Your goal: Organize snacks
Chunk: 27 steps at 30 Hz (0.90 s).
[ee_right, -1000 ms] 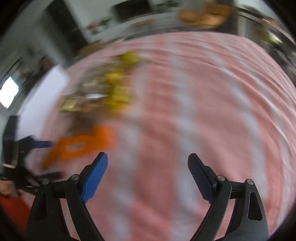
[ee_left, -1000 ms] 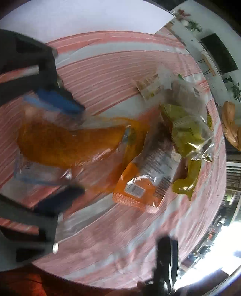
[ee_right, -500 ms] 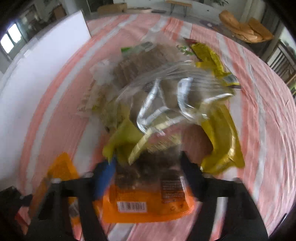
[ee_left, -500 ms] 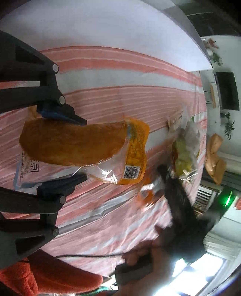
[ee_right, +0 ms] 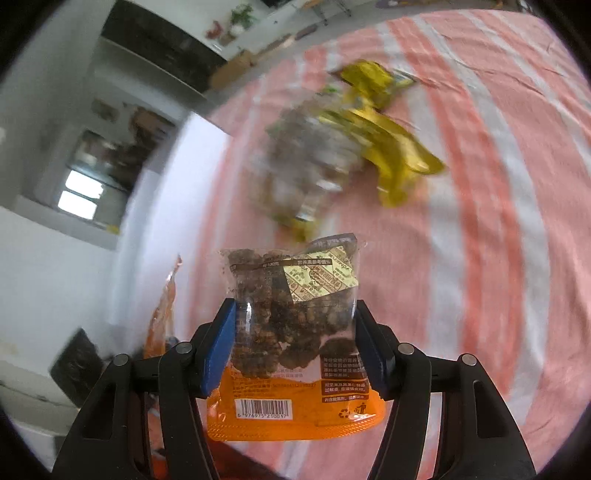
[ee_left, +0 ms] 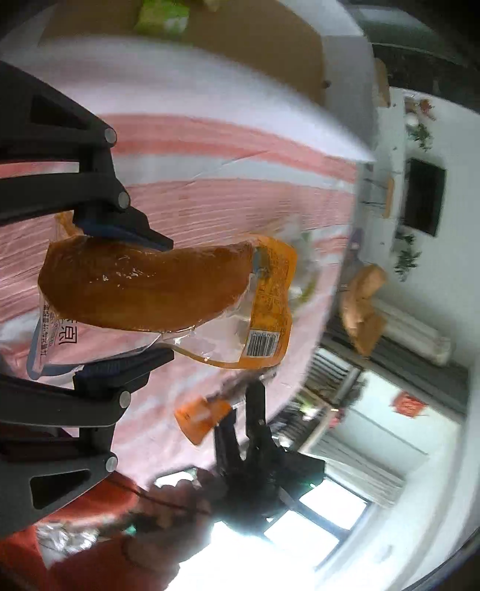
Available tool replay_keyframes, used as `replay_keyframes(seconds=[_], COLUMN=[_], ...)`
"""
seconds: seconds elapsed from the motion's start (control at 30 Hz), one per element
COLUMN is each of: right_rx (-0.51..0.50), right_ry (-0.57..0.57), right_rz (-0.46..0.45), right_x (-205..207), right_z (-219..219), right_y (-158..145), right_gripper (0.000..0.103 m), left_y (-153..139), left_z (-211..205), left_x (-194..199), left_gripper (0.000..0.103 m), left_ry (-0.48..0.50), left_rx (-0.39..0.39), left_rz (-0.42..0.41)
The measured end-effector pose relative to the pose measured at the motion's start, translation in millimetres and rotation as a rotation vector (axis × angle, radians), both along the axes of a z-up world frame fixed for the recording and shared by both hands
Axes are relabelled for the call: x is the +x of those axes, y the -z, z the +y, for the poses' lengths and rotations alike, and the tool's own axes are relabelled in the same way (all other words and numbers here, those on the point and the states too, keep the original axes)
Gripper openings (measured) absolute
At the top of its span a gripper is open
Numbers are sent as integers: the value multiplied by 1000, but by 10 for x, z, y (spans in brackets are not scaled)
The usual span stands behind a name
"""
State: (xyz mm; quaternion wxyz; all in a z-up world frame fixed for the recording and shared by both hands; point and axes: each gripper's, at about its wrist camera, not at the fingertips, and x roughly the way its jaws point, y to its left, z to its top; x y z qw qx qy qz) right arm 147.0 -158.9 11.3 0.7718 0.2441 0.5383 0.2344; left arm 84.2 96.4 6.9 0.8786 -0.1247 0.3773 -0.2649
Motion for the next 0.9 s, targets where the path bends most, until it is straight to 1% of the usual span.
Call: replay_keyframes(seconds=[0.07, 0.1, 0.13, 0.17, 0.2, 0.23, 0.27, 0.3, 0.33, 0.37, 0.4, 0.43, 0.47, 0.53, 0.63, 0.7, 0.77, 0.83, 0.9], right_rx=[51, 69, 93, 110, 134, 147, 168, 181, 181, 173, 165, 143, 108, 40, 29, 33, 4, -82, -193], right_ry=[-37, -61, -99, -128, -177, -205, -248, -291, -314, -351, -372, -389, -410, -439, -414, -395, -366, -328, -282], right_rz=[-48, -72, -104, -125, -154, -167, -183, -199, -210, -236, -255, -266, -267, -267, -286, -296, -328, -399, -466], right_x=[83, 108, 142, 158, 186, 194, 211, 221, 209, 199, 183, 179, 176, 163, 136, 126, 90, 2, -31], right_z=[268, 417, 662, 849, 1168, 1365, 1672, 1985, 2153, 2480, 2707, 2917, 3109, 3369, 3337, 3170, 2915, 2576, 2270], right_y=[-288, -410, -585, -703, -872, -955, -1071, -1165, -1213, -1273, -1289, -1279, -1245, -1161, -1112, -1098, -1092, -1068, -937], right_gripper=[64, 64, 64, 64, 65, 65, 65, 65, 66, 68, 74, 77, 79, 79, 79, 79, 79, 79, 80], left_y=[-192, -265, -334, -388, -416, -425, -429, -423, -403, -375, -336, -290, -265, -245, -252, -247, -267, -317, -396], left_z=[240, 377, 542, 731, 890, 1072, 1254, 1403, 1595, 1725, 1854, 2011, 2101, 2247, 2283, 2228, 2099, 1916, 1555], left_x=[-3, -1, -18, -36, -48, -51, -71, -85, -94, -98, -91, -85, -90, -164, -201, -219, -240, -246, -228], left_gripper=[51, 51, 52, 52, 52, 52, 53, 56, 64, 70, 78, 78, 78, 80, 82, 82, 82, 82, 82], left_ry=[-50, -82, -125, -178, -223, -278, -339, -391, -466, -517, -561, -599, -612, -651, -672, -665, -633, -578, -487], left_rx=[-24, -26, -16, 6, 27, 54, 88, 126, 185, 221, 249, 262, 252, 245, 248, 211, 168, 152, 132], left_rz=[-30, -41, -54, -66, -68, -63, -58, -55, -42, -21, 3, 28, 36, 40, 18, 9, -12, -38, -64])
